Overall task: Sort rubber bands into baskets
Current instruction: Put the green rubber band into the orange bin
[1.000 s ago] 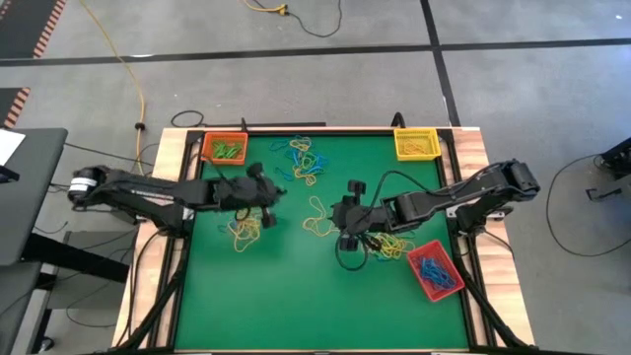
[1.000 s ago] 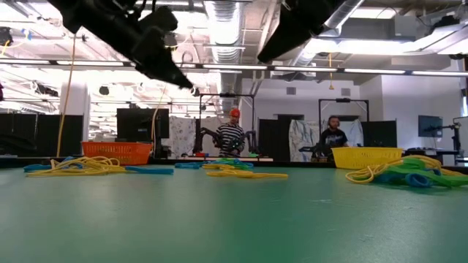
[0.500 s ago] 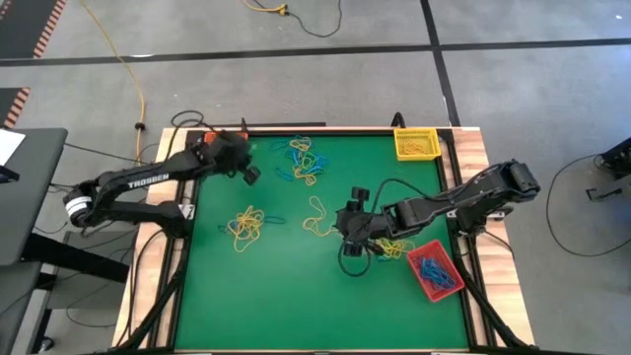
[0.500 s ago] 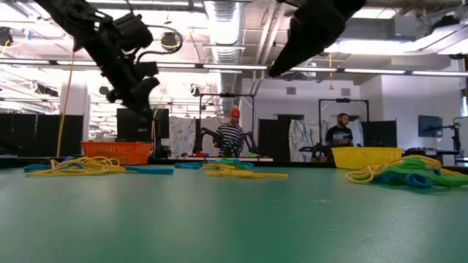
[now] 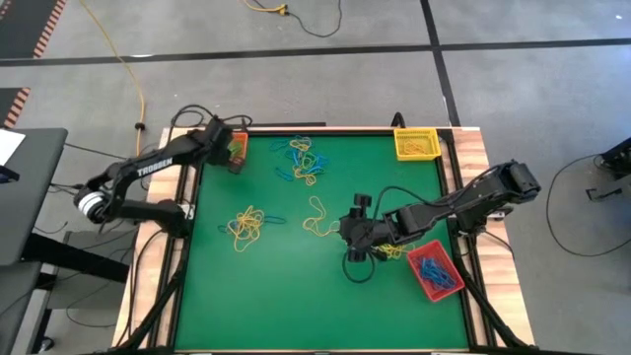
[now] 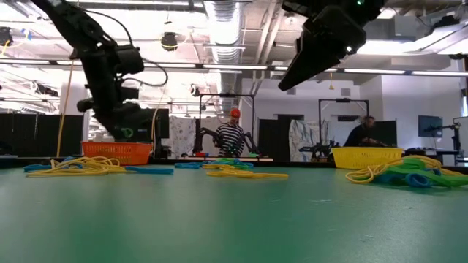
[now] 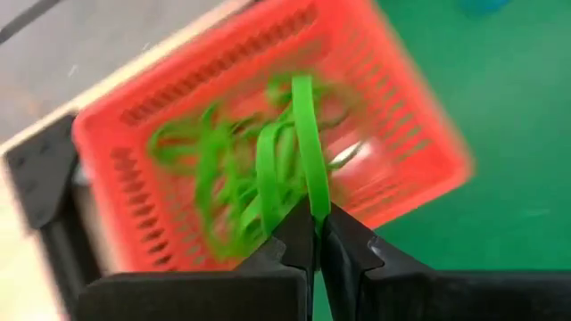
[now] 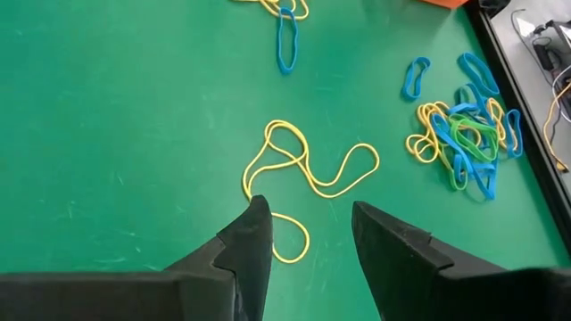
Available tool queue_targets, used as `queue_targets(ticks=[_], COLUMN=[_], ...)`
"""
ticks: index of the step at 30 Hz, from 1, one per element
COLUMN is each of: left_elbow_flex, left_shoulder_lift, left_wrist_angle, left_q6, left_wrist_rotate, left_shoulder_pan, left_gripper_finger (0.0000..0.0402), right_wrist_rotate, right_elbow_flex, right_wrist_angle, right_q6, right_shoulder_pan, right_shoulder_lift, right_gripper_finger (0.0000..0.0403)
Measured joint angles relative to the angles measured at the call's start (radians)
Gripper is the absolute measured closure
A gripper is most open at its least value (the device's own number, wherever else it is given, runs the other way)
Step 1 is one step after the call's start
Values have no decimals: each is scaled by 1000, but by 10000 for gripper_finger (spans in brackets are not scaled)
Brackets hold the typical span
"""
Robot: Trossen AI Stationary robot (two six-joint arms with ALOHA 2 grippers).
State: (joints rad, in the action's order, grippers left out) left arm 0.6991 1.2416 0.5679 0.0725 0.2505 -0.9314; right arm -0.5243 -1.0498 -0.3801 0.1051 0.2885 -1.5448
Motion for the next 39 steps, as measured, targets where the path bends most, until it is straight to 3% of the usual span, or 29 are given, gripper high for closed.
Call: queue_targets(ticks=[16,24,29,35,39], left_elbow_flex=[148,158,158,155,148], left_shoulder_lift=[87,60,38,3,-6], left_wrist_angle=[57,57,52,18,-27], left_q6=[-17,-25,-6,34,59], left_wrist_rotate=[45,-72,-149,-153,-146], left_shoulder_pan=[-4,49,142,328,479], left_gripper_finger=[248,231,232,232,232], right_wrist_rotate=[-12,-28,-27,-22,53], right_elbow_flex=[1,1,1,1,1], right_wrist_angle=[-8,-25,-35,-113,-226], right_q6=[11,19,20,67,139], right_shoulder_pan=[34,33,26,24,33], right_shoulder_lift=[0,0,0,0,0], right_gripper_finger=[212,212,212,212,212])
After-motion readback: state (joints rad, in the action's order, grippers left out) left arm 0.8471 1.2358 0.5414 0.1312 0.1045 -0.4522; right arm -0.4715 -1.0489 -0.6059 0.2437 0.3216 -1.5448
